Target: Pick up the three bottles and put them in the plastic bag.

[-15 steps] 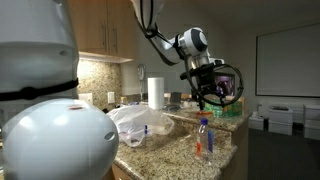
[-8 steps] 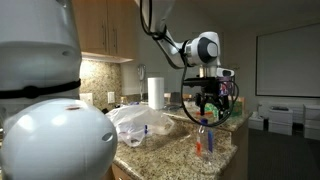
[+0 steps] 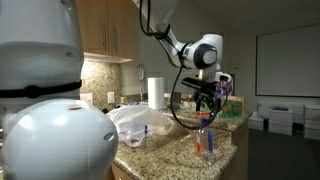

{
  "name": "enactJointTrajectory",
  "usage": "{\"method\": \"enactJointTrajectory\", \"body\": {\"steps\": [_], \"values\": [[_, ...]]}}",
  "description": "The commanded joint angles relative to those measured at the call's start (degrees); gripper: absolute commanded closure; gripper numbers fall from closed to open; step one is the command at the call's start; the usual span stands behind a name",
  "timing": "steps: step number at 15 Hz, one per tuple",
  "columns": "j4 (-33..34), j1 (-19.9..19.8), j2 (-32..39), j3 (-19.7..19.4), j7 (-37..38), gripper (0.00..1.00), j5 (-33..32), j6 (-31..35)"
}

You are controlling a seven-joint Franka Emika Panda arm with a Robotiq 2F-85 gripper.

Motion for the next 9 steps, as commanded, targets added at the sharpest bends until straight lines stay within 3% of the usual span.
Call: {"method": "enactJointTrajectory", "body": {"steps": [1, 6, 7, 8, 9], "values": [[0.5, 0.1, 2.1, 0.6, -1.2, 0.00, 3.0, 0.5], [3.7, -0.5, 4.5, 0.5, 0.3, 0.00, -1.3, -2.0], [4.4, -0.5, 4.9, 0.5, 0.1, 0.10, -1.3, -2.7], [5.1, -0.5, 5.4, 0.5, -0.2, 0.26, -1.0, -3.7], [5.8, -0.4, 5.8, 0.6, -0.7, 0.32, -0.4, -5.0]]}}
